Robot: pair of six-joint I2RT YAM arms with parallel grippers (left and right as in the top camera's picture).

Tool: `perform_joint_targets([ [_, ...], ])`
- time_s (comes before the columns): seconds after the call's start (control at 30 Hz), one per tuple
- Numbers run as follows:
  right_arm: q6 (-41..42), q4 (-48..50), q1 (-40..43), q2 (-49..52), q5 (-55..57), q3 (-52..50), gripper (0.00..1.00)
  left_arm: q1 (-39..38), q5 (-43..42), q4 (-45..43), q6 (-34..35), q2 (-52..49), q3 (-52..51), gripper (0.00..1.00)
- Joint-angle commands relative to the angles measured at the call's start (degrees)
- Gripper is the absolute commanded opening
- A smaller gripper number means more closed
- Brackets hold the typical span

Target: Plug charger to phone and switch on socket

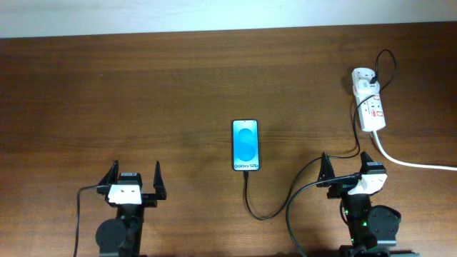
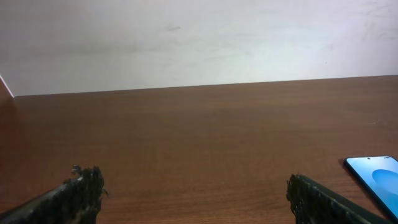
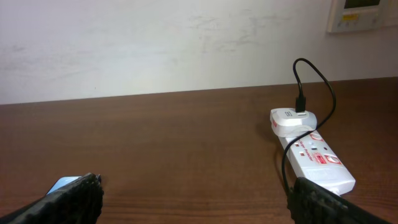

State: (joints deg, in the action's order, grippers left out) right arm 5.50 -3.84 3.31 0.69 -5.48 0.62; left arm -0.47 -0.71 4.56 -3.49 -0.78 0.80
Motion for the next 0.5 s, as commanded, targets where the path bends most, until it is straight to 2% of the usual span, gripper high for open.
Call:
perform_joint_targets([
  [0.0, -0.4, -0.3, -0.3, -0.4, 0.1, -0.3, 0.98, -0.2, -1.0, 0.1, -0.9, 0.5, -0.3, 0.99],
  [0.47, -0.4, -0.3, -0.3, -0.4, 0.1, -0.3, 0.99, -0.2, -1.0, 0.1, -0.9, 0.5, -0.3, 0.99],
])
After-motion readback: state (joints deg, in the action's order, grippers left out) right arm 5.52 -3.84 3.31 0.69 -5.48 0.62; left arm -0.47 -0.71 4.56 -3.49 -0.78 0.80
